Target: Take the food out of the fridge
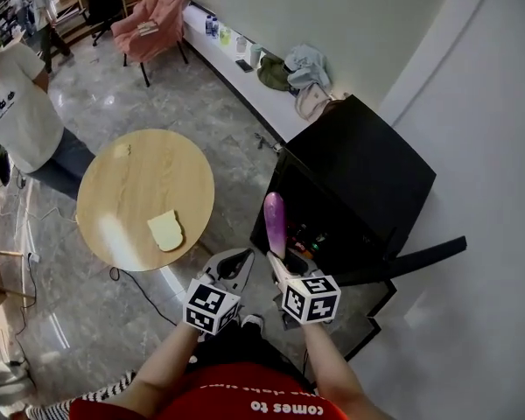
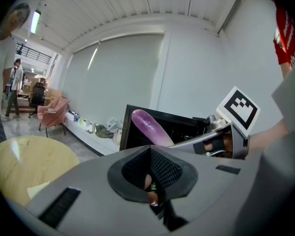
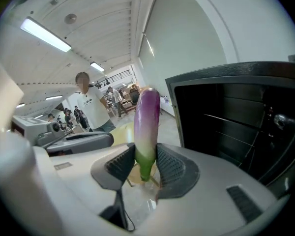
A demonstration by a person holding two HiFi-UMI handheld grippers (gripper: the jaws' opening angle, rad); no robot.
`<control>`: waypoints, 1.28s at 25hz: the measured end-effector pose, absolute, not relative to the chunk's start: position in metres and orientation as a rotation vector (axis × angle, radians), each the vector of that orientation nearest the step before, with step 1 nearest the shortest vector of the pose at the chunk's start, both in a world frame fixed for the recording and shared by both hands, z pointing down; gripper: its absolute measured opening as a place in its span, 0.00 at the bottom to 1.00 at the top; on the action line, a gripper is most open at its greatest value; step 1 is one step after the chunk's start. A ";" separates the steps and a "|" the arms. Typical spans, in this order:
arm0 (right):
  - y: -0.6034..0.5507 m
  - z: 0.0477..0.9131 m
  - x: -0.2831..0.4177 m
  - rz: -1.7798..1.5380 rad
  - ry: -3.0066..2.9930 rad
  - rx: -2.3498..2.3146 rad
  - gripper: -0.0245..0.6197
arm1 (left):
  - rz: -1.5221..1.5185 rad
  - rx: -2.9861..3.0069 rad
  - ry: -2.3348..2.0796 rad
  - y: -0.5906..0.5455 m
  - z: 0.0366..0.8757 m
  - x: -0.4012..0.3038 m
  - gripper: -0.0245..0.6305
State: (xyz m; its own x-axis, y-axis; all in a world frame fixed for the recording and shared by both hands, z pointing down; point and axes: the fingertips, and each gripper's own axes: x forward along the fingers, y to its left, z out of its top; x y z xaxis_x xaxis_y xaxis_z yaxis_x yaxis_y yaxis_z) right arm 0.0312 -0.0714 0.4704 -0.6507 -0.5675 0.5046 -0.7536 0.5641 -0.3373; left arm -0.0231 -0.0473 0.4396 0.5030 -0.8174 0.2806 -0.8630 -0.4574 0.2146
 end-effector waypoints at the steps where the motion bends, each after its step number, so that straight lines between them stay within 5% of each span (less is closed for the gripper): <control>1: -0.071 0.469 0.022 0.762 -2.473 1.054 0.25 | 0.187 2.408 -1.432 -0.046 0.438 -0.030 0.04; 22: -0.067 0.495 -0.152 0.698 -2.541 0.508 0.25 | 0.081 1.991 -1.927 -0.016 0.448 -0.186 0.04; 32: -0.113 0.634 -0.212 0.718 -2.246 0.496 0.25 | 0.056 1.815 -2.053 0.007 0.466 -0.240 0.04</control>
